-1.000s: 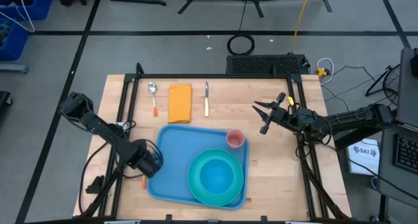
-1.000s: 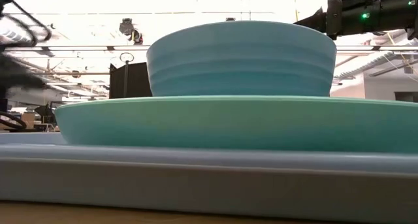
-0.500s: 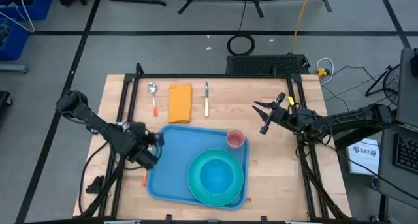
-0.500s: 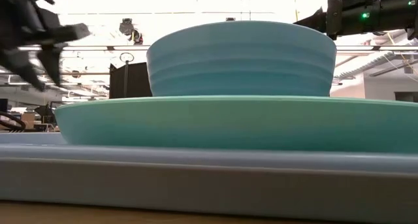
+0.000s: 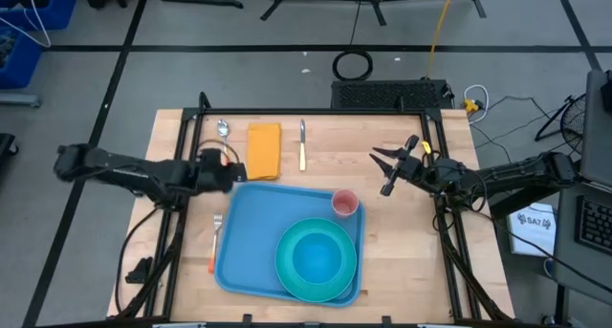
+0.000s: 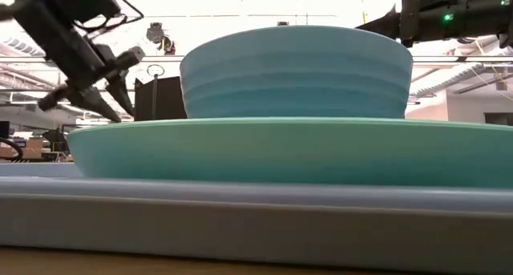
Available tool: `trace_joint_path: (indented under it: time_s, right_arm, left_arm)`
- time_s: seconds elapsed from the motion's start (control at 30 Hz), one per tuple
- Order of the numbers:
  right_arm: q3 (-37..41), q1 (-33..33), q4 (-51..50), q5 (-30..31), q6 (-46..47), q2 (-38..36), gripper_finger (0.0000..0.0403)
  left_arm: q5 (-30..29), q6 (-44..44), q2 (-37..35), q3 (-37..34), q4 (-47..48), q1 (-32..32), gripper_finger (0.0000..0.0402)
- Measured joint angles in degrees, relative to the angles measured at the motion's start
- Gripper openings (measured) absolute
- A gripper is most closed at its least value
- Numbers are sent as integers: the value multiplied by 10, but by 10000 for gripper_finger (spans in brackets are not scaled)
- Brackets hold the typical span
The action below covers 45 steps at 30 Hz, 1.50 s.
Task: Set up tray
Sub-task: Put the orange napkin on the blue serving tray to the left of the blue plate
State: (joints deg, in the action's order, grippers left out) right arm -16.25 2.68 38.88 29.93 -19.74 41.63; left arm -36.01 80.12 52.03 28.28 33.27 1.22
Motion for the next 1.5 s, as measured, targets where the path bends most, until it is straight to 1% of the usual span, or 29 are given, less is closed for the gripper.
trace_joint_path:
  time_s: [0.1, 0.17, 0.27, 0.37, 0.57, 0.67, 0.77, 0.9, 1.07, 1.17, 1.27, 1.5]
  right_arm:
    - [0, 0, 6, 0, 0, 0, 77]
    - [0, 0, 8, 1, 0, 0, 77]
    - [0, 0, 17, 2, 0, 0, 77]
    - [0, 0, 29, 2, 0, 0, 77]
    - [0, 0, 34, 4, -3, 0, 77]
    - [0, 0, 34, 4, -3, 0, 77]
    - [0, 0, 34, 4, -2, 0, 77]
    - [0, -1, 34, 3, -1, 0, 77]
    - [0, -1, 34, 3, -4, 0, 77]
    - [0, 0, 34, 3, -4, 0, 77]
    - [0, 0, 34, 3, -4, 0, 77]
    - [0, 0, 34, 3, -4, 0, 77]
  left_arm:
    - [59, -93, -34, -65, -139, -66, 138]
    - [93, -123, -42, -97, -190, -104, 138]
    - [136, -137, -37, -124, -196, -157, 138]
    - [182, -145, -22, -137, -199, -197, 138]
    - [249, -199, 21, -142, -269, -241, 138]
    - [279, -212, 50, -141, -291, -261, 138]
    - [295, -213, 84, -142, -301, -276, 138]
    - [307, -215, 129, -142, -340, -282, 138]
    - [318, -215, 180, -140, -407, -282, 138]
    - [339, -215, 207, -140, -453, -283, 138]
    - [358, -215, 229, -140, -484, -283, 138]
    - [385, -217, 259, -140, -503, -283, 138]
